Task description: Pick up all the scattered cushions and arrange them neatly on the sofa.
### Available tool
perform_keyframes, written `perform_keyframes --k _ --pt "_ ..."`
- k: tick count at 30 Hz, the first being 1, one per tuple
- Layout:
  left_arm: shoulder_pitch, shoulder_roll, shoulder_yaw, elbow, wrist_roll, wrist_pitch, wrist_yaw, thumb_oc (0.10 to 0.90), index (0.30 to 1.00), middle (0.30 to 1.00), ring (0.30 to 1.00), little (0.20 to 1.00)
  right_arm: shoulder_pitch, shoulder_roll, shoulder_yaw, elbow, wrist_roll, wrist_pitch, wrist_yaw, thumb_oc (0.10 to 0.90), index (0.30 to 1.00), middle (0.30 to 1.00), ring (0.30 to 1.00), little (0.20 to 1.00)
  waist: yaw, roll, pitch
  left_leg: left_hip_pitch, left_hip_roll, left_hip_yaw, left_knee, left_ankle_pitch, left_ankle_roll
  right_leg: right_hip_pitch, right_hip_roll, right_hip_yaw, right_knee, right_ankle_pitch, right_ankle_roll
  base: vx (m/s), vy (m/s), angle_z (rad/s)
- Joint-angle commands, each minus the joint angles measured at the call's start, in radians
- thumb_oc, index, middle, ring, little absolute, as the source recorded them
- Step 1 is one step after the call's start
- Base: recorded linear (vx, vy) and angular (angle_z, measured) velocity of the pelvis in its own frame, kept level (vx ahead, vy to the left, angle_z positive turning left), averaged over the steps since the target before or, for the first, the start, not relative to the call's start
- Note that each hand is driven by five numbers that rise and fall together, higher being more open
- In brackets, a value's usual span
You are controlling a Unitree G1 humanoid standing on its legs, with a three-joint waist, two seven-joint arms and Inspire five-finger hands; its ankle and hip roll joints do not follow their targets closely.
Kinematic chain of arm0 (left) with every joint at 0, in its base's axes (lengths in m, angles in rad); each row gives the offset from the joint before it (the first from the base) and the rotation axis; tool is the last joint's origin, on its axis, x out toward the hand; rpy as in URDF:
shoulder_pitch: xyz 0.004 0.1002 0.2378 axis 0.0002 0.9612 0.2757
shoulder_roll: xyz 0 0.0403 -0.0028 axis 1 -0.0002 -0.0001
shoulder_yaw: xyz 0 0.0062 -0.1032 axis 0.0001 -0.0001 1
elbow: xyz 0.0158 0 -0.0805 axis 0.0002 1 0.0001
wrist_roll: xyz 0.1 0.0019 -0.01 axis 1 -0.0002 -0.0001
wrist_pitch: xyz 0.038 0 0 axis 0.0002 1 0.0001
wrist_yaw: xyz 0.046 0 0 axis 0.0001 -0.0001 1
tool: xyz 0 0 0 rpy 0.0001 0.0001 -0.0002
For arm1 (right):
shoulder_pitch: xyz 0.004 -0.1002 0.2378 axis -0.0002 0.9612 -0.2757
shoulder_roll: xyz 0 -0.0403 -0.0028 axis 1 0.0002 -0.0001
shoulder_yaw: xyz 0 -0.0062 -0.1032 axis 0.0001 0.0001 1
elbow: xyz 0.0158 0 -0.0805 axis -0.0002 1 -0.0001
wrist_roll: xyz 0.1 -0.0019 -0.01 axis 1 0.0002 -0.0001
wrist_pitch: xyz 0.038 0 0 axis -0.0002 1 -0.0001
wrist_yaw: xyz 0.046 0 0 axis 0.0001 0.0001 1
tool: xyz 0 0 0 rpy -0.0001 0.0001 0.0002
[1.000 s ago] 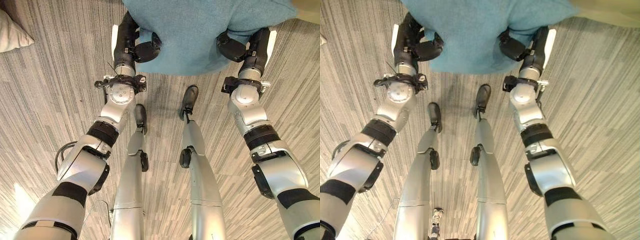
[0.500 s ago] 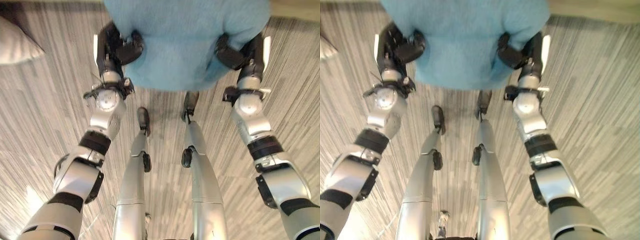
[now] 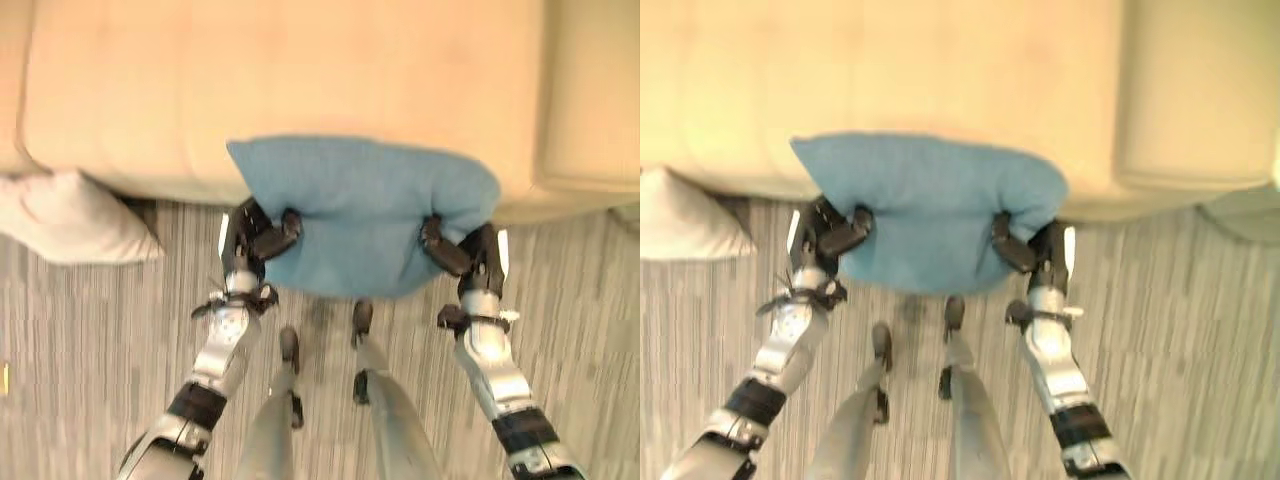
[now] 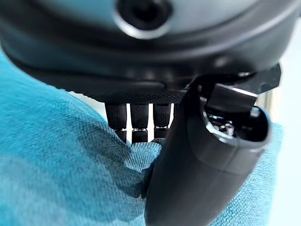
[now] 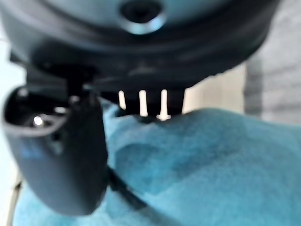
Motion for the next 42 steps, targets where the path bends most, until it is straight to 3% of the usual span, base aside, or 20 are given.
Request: perform_keyframes --k 1,9,14,21,24,26,29,32,37,39,42 --pt "-0.028 -0.038 -0.086 -0.132 0.093 -0.081 -0.112 0.4 0.3 0.3 0.3 0.3 -0.031 0.023 0.017 -0.207 -0.093 -0.107 0.071 0.4 0.3 0.3 0.3 0.3 0.024 -0.001 -0.117 0.039 -0.007 0.007 -0.031 0.003 -0.051 0.154 -0.003 -0.024 0.053 -0.157 0.127 0.16 -0.027 -0.04" --pt "0.193 0.024 -0.003 -0.246 0.136 -0.064 -0.117 0.4 0.3 0.3 0.3 0.3 0.194 0.017 -0.074 -0.325 -0.119 -0.092 0.115 0.4 0.3 0.3 0.3 0.3 0.008 0.004 -0.239 0.241 0.008 0.038 -0.037 -0.037 -0.049 0.374 0.028 -0.001 0.012 -0.197 0.121 0.15 -0.029 0.04" --pt "0.237 0.018 0.019 -0.245 0.139 -0.052 -0.117 0.4 0.3 0.3 0.3 0.3 0.25 0.019 -0.087 -0.324 -0.119 -0.084 0.127 0.4 0.3 0.3 0.3 0.3 0.007 -0.003 -0.257 0.298 0.013 0.045 -0.001 -0.069 -0.038 0.447 0.037 0.022 0.011 -0.228 0.106 0.09 -0.044 0.06" --pt "0.276 -0.009 0.04 -0.227 0.125 -0.036 -0.116 0.4 0.3 0.3 0.3 0.3 0.281 0.01 -0.118 -0.351 -0.128 -0.072 0.124 0.4 0.3 0.3 0.3 0.3 0.018 -0.041 -0.229 0.21 0.01 0.036 0.237 -0.113 -0.025 0.508 0.022 0.032 0.015 -0.248 0.087 0.01 -0.026 0.01" --pt "0.291 -0.001 0.044 -0.243 0.147 -0.025 -0.119 0.4 0.3 0.3 0.3 0.3 0.278 0.017 -0.133 -0.364 -0.121 -0.071 0.119 0.4 0.3 0.3 0.3 0.3 0.021 -0.047 -0.246 0.169 -0.005 0.051 0.175 -0.098 -0.014 0.521 0.024 0.04 -0.007 -0.244 0.096 0.14 0.051 0.01" --pt "0.284 0.003 0.048 -0.258 0.166 -0.017 -0.107 0.4 0.3 0.3 0.3 0.3 0.256 0.023 -0.131 -0.365 -0.112 -0.064 0.098 0.4 0.3 0.3 0.3 0.3 0.043 -0.055 -0.248 0.069 -0.026 0.079 0.147 -0.044 -0.016 0.549 0.037 0.07 -0.031 -0.251 0.096 0.18 0.11 -0.03" --pt "0.316 0.008 0.055 -0.269 0.143 -0.021 -0.117 0.4 0.3 0.3 0.3 0.3 0.237 0.04 -0.093 -0.364 -0.095 -0.06 0.131 0.4 0.3 0.3 0.3 0.3 0.062 -0.056 -0.273 0.151 -0.041 0.044 0.075 -0.046 0.005 0.572 0.034 0.117 -0.021 -0.263 0.111 0.31 0.2 -0.89" --pt "0.321 0.026 0.06 -0.27 0.14 -0.011 -0.128 0.4 0.3 0.3 0.3 0.3 0.219 0.06 -0.068 -0.37 -0.082 -0.058 0.16 0.4 0.3 0.3 0.3 0.3 0.083 -0.057 -0.267 0.217 -0.042 0.08 0.059 -0.077 0.037 0.557 0.004 0.143 0.079 -0.275 0.138 0.26 0.271 -0.66" --pt "0.306 0.054 0.071 -0.276 0.148 -0.009 -0.112 0.4 0.3 0.3 0.3 0.3 0.186 0.081 -0.038 -0.376 -0.088 -0.058 0.178 0.4 0.3 0.3 0.3 0.3 0.073 -0.038 -0.218 0.257 -0.031 0.093 0.063 -0.104 0.083 0.388 -0.005 0.168 0.397 -0.176 0.186 0.04 0.109 -0.4" --pt "0.305 0.053 0.08 -0.273 0.154 -0.014 -0.107 0.4 0.3 0.3 0.3 0.3 0.18 0.091 -0.027 -0.378 -0.085 -0.062 0.183 0.4 0.3 0.3 0.3 0.3 0.077 -0.028 -0.211 0.273 -0.026 0.1 0.058 -0.115 0.087 0.341 -0.027 0.133 0.427 -0.186 0.181 0.07 0.074 -0.2" --pt "0.315 0.043 0.086 -0.268 0.149 -0.022 -0.113 0.4 0.3 0.3 0.3 0.3 0.173 0.08 -0.023 -0.376 -0.095 -0.063 0.191 0.4 0.3 0.3 0.3 0.3 0.075 -0.029 -0.218 0.316 -0.035 0.099 0.019 -0.128 0.081 0.312 -0.033 0.081 0.287 -0.209 0.167 0.21 -0.012 -0.19"
